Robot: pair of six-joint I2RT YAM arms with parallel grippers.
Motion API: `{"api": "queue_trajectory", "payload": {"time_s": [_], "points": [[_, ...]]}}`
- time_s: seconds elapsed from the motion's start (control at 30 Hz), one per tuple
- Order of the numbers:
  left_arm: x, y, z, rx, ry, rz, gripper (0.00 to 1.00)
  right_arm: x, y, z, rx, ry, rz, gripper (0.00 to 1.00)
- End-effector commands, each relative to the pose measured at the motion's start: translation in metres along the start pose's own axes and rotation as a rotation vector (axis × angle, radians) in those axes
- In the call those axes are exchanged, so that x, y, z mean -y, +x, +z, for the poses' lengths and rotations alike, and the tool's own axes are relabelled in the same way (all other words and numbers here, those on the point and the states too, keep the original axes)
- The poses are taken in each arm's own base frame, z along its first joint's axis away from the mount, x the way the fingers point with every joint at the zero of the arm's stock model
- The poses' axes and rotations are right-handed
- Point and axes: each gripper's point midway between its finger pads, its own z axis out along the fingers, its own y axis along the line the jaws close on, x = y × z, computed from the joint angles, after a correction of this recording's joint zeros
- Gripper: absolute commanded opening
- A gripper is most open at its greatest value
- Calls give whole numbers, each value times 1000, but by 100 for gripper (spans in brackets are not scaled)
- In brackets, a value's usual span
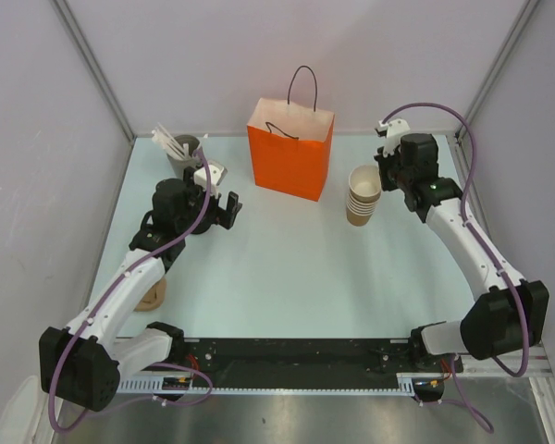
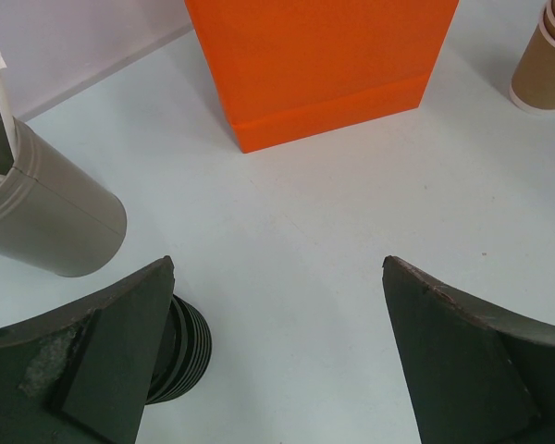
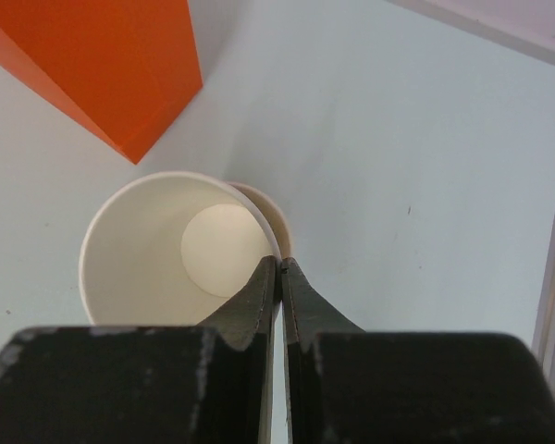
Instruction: Pack the takeout coffee
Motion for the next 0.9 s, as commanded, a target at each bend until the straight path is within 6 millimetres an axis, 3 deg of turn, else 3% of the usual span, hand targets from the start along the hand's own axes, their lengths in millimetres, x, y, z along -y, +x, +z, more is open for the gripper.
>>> {"api": "queue_trajectory", "payload": {"time_s": [0.0,0.23,0.33,0.57,0.87], "points": [[-1,-9,0,35,6,20,100,-4,-37,-27,137,-2,-4,0],[-2,-8,1,32,3,23,99,-8,-53,-48,202,-9,-10,0],[-2,-7,2,30,2,24,99,-20,-60,-58,233,-63,-25,0],[-7,-8,1,33,-22,25,99,-71,-58,-69,238,-251,-105,0],[-25,-7,2,26,-127,11,99,-148,-21,-47,109,-504,-189,0]]}}
